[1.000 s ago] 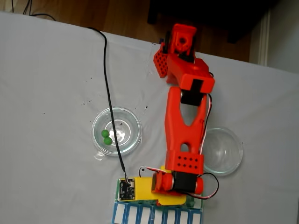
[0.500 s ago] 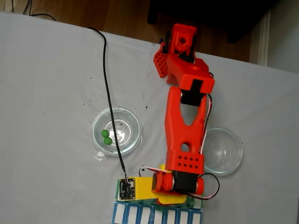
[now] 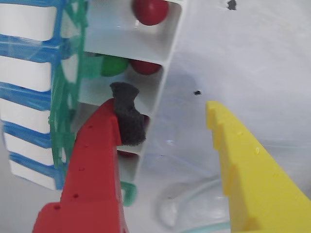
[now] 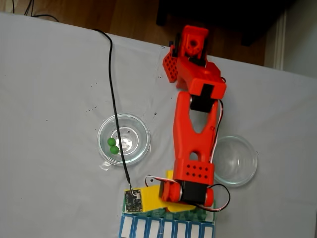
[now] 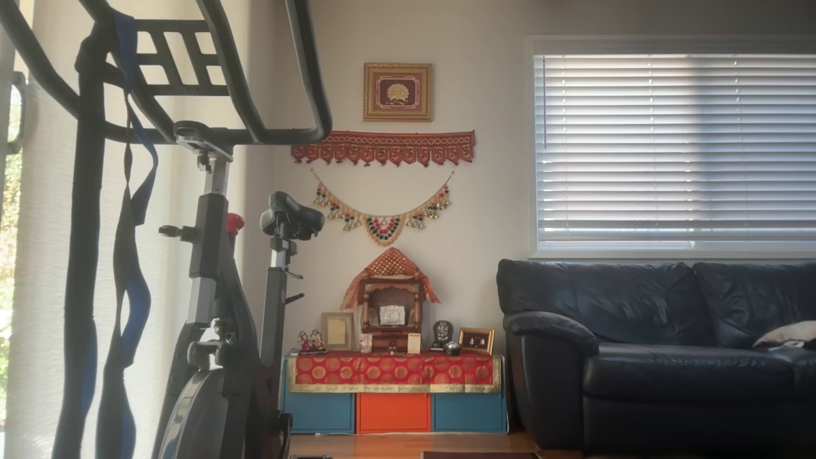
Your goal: Sort medicines into box.
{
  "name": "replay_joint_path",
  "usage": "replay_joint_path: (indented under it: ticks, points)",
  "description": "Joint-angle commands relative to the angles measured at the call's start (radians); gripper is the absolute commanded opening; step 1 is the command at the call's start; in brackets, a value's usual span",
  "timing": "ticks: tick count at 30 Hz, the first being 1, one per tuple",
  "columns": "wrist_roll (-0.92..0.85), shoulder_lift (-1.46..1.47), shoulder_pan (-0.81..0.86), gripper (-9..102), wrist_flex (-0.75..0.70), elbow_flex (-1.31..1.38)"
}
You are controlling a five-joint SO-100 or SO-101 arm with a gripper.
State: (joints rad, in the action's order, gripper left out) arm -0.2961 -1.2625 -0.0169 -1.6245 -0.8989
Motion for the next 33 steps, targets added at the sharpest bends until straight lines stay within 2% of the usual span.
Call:
replay_joint_path:
  ticks: [1, 3, 10, 18, 33]
  points:
    - [-0.072, -0.172, 0.021, 14, -0.051, -0.009]
    - [-0.097, -0.229, 0.049, 2, -0.043, -0.049]
    - [-0.239, -0.425, 0.187, 1, 0.011, -0.229]
    - [-0.313, -0.609, 0.357, 1, 0.238, -0.557]
    - [-0.055, -0.64, 0.497, 1, 0.503, -0.798]
